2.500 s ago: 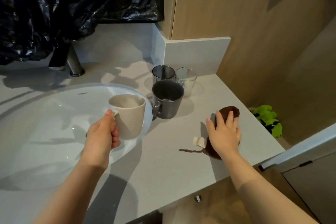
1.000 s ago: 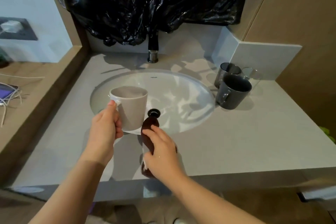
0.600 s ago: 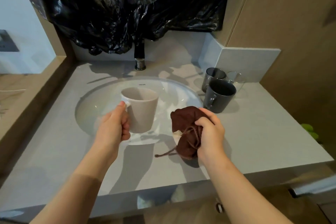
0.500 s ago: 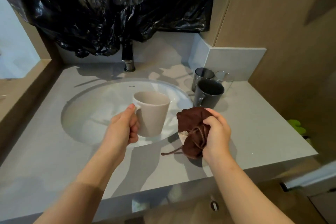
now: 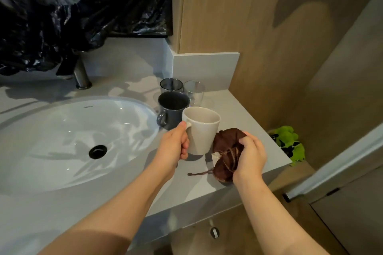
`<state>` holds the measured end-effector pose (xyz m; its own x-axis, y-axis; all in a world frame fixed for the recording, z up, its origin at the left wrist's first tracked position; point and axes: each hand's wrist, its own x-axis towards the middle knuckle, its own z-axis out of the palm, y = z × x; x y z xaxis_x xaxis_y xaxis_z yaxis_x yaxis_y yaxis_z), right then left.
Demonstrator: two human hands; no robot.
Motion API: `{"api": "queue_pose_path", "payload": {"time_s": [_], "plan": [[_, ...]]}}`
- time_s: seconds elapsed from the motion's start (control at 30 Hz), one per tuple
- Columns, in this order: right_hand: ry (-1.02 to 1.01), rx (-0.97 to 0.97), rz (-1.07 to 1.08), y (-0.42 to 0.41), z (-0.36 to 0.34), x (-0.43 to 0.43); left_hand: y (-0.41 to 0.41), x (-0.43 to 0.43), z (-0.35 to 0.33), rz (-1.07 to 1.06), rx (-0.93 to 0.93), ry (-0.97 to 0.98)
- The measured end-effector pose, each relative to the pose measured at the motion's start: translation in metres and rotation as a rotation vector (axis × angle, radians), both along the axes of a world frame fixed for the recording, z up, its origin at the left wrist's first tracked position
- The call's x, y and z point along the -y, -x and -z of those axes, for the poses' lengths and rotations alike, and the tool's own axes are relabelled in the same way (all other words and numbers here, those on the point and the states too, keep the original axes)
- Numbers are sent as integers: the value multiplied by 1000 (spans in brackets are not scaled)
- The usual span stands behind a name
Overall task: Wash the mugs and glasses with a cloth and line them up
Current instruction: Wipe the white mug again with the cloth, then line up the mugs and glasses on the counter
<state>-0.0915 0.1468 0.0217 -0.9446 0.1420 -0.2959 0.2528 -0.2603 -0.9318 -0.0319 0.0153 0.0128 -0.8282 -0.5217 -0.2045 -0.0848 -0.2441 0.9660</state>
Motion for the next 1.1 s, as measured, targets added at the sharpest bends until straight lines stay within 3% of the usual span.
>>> {"api": "queue_pose_path", "payload": {"time_s": [0.6, 0.73, 0.93, 1.1], "plan": [[53, 37, -152, 41, 7, -27, 87, -14, 34, -157, 112, 33], [59, 32, -187, 38, 6, -23, 88, -11, 31, -145, 142, 124], [90, 40, -341, 26, -1, -14, 49, -15, 20, -176, 148, 411], [19, -67, -670, 6, -4, 18, -7, 11, -1, 77, 127, 114]]}}
